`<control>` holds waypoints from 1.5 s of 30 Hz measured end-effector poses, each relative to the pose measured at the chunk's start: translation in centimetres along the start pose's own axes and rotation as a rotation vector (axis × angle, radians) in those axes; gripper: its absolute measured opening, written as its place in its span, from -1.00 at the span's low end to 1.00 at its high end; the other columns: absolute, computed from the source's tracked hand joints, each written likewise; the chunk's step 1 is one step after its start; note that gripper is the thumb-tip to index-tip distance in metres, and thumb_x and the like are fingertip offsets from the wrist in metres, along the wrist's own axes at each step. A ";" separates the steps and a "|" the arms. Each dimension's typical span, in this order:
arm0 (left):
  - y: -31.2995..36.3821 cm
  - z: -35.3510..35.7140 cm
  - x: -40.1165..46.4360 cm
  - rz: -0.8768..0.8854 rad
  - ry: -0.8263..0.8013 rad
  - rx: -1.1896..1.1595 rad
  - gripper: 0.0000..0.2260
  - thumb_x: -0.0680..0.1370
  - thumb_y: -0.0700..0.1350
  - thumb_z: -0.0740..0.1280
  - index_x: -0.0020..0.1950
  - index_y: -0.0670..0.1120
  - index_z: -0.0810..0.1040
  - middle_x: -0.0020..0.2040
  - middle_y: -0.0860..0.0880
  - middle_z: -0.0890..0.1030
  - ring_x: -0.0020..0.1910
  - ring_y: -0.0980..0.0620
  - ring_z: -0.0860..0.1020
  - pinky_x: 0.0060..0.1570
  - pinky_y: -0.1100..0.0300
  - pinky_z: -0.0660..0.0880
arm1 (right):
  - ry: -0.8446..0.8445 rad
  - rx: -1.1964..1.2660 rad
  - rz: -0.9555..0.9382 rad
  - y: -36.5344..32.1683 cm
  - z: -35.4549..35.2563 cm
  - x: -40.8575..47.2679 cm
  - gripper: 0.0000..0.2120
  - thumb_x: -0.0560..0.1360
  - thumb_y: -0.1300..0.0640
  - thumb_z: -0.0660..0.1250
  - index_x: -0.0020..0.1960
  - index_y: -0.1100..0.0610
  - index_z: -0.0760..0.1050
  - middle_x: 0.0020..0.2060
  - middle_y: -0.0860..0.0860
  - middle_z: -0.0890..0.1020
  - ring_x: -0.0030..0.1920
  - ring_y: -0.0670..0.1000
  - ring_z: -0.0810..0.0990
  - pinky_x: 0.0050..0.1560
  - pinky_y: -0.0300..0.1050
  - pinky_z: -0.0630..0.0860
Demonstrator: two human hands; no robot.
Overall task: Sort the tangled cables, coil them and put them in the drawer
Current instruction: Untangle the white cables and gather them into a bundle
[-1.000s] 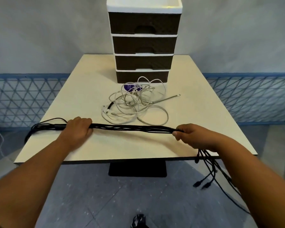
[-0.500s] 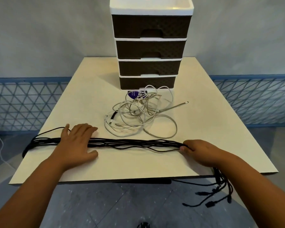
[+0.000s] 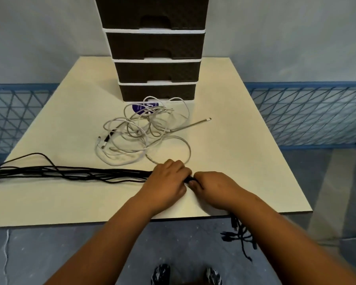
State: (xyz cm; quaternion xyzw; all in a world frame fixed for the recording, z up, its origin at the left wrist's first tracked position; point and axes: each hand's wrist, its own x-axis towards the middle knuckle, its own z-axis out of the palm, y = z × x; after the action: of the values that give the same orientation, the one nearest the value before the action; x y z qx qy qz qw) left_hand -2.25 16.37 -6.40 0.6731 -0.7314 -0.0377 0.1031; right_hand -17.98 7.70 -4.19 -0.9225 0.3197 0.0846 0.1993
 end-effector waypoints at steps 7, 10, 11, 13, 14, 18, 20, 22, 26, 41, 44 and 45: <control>0.7 1.6 -0.5 -0.069 0.057 -0.006 -0.80 0.50 0.08 0.18 0.00 0.00 0.46 -0.12 0.05 0.48 -0.11 0.00 0.39 -0.12 0.05 0.32 | -0.106 0.098 -0.082 1.2 -0.6 0.7 -0.73 0.65 -0.07 0.11 -0.03 0.10 0.44 -0.12 0.08 0.58 -0.15 0.05 0.46 -0.19 -0.07 0.31; 0.6 2.0 -0.3 -0.058 0.058 0.078 -0.81 0.53 0.07 0.15 -0.05 -0.02 0.43 -0.15 0.01 0.45 -0.15 -0.02 0.39 -0.17 0.08 0.25 | -0.338 0.577 -0.040 2.8 -1.9 0.5 -0.83 0.60 0.07 0.25 -0.05 0.18 0.45 -0.32 0.02 0.47 -0.34 -0.01 0.43 -0.34 -0.13 0.33; 0.6 2.0 -0.2 -0.054 0.058 0.103 -0.81 0.52 0.06 0.15 -0.06 -0.04 0.43 -0.16 0.00 0.45 -0.16 -0.03 0.40 -0.18 0.09 0.24 | -0.467 0.819 -0.011 3.7 -2.2 0.2 -0.88 0.60 0.14 0.26 -0.04 0.20 0.43 -0.38 0.02 0.43 -0.42 -0.03 0.39 -0.40 -0.17 0.33; 0.7 1.8 0.0 -0.050 0.050 0.148 -0.81 0.50 0.04 0.14 -0.08 -0.05 0.42 -0.17 -0.01 0.45 -0.17 -0.06 0.41 -0.20 0.08 0.26 | -0.638 1.096 -0.021 5.8 -2.3 -0.4 -0.95 0.59 0.23 0.27 0.01 0.18 0.39 -0.43 0.04 0.38 -0.48 -0.04 0.36 -0.43 -0.19 0.38; 0.9 1.8 0.0 -0.052 0.045 0.163 -0.81 0.50 0.03 0.14 -0.08 -0.06 0.42 -0.17 -0.02 0.45 -0.18 -0.06 0.41 -0.20 0.07 0.27 | -0.672 1.140 -0.038 6.9 -2.3 -0.8 -0.94 0.59 0.25 0.27 0.03 0.19 0.39 -0.44 0.04 0.38 -0.47 -0.03 0.38 -0.41 -0.17 0.41; 1.5 1.7 0.0 -0.088 0.015 0.192 -0.81 0.50 0.03 0.12 -0.09 -0.06 0.41 -0.17 -0.01 0.44 -0.18 -0.06 0.39 -0.19 0.07 0.26 | -0.734 1.145 -0.107 9.7 -2.3 -2.2 -0.96 0.58 0.30 0.24 0.02 0.21 0.42 -0.46 0.03 0.44 -0.43 0.01 0.49 -0.31 -0.10 0.49; 1.6 1.7 0.0 -0.099 0.003 0.211 -0.81 0.50 0.03 0.12 -0.09 -0.06 0.41 -0.16 -0.02 0.44 -0.18 -0.06 0.40 -0.18 0.06 0.29 | -0.770 1.113 -0.157 11.1 -2.8 -2.9 -0.99 0.58 0.29 0.23 -0.01 0.22 0.42 -0.45 0.05 0.46 -0.42 0.04 0.51 -0.33 -0.10 0.49; 1.6 1.6 0.1 -0.101 0.004 0.233 -0.82 0.51 0.02 0.12 -0.10 -0.06 0.41 -0.16 -0.02 0.44 -0.19 -0.07 0.41 -0.20 0.05 0.31 | -0.774 1.070 -0.165 12.6 -3.6 -3.4 -0.95 0.61 0.25 0.24 -0.04 0.22 0.42 -0.43 0.07 0.47 -0.46 0.03 0.48 -0.39 -0.12 0.46; 1.8 1.7 0.0 -0.095 0.016 0.250 -0.83 0.51 0.02 0.12 -0.10 -0.06 0.39 -0.17 -0.02 0.42 -0.21 -0.06 0.40 -0.22 0.07 0.31 | -0.716 0.916 -0.085 15.7 -5.3 -4.4 -0.91 0.61 0.16 0.29 0.01 0.19 0.48 -0.39 0.07 0.53 -0.52 -0.06 0.43 -0.44 -0.19 0.43; 1.9 2.1 -0.1 -0.122 0.064 0.293 -0.86 0.51 0.01 0.13 -0.11 -0.04 0.36 -0.19 -0.01 0.42 -0.24 -0.05 0.39 -0.25 0.09 0.29 | -0.237 0.150 0.006 19.9 -10.0 -5.1 -0.98 0.51 0.09 0.38 -0.06 0.01 0.56 -0.26 -0.05 0.59 -0.29 -0.06 0.51 -0.28 -0.17 0.46; 2.0 2.2 -0.1 -0.128 0.077 0.296 -0.86 0.51 0.01 0.14 -0.11 -0.04 0.36 -0.19 0.00 0.42 -0.23 -0.04 0.38 -0.24 0.10 0.30 | -0.107 -0.036 0.016 20.8 -10.2 -5.2 -0.97 0.53 0.09 0.32 -0.06 -0.03 0.52 -0.22 -0.04 0.55 -0.23 -0.02 0.53 -0.30 -0.18 0.43; 2.0 2.2 -0.2 -0.130 0.080 0.296 -0.86 0.51 0.01 0.14 -0.11 -0.04 0.37 -0.19 0.00 0.42 -0.23 -0.04 0.38 -0.24 0.10 0.29 | -0.062 -0.085 0.022 21.1 -10.2 -5.2 -0.96 0.53 0.09 0.31 -0.05 -0.03 0.52 -0.21 -0.04 0.56 -0.19 -0.01 0.54 -0.28 -0.15 0.44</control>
State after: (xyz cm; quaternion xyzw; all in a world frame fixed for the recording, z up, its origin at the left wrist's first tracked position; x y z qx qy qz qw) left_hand -4.67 16.54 -8.15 0.7276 -0.6793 0.0908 0.0293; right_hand -34.94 -8.83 -0.04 -0.9234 0.3197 0.1288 0.1689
